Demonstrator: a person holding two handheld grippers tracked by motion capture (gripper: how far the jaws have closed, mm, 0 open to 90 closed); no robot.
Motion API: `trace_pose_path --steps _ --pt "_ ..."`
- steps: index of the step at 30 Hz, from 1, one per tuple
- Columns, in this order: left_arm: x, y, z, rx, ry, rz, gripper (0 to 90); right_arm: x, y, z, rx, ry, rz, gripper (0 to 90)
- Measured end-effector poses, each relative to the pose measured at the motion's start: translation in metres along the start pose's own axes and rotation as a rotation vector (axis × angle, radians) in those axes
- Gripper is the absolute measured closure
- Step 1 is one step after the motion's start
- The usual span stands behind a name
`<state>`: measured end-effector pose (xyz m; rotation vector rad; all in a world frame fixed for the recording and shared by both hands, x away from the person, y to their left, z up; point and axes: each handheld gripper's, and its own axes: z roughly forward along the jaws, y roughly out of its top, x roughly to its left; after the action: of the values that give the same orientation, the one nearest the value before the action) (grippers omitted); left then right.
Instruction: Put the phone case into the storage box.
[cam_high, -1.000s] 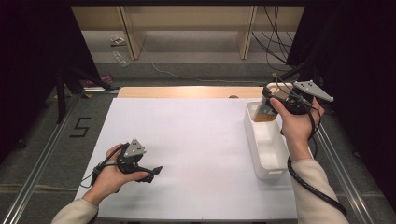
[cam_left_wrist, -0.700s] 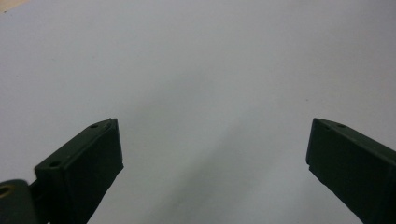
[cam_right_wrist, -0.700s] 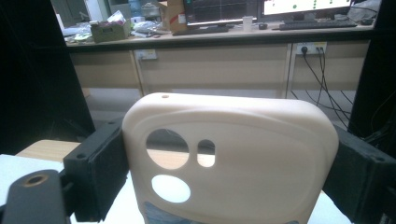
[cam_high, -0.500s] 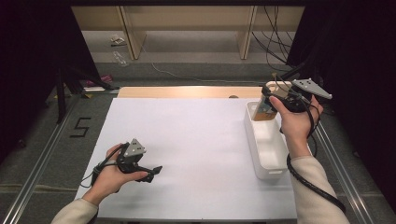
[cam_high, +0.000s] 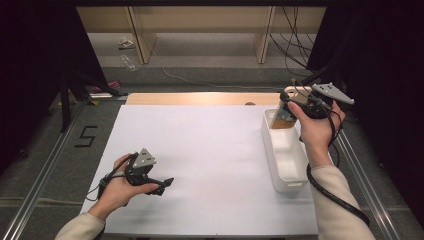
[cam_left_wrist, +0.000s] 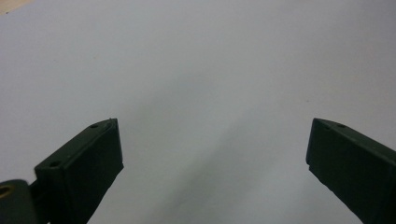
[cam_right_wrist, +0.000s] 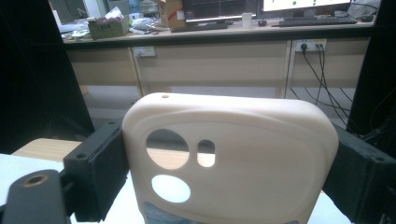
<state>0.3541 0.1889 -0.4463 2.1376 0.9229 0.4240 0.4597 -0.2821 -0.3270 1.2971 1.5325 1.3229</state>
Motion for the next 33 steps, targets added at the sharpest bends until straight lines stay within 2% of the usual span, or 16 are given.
trace_pose_path --steps 33 --pt "0.001 0.0 0.0 -0.001 -0.001 -0.004 3.2 0.004 0.007 0.016 0.02 -0.009 -0.021 12.5"
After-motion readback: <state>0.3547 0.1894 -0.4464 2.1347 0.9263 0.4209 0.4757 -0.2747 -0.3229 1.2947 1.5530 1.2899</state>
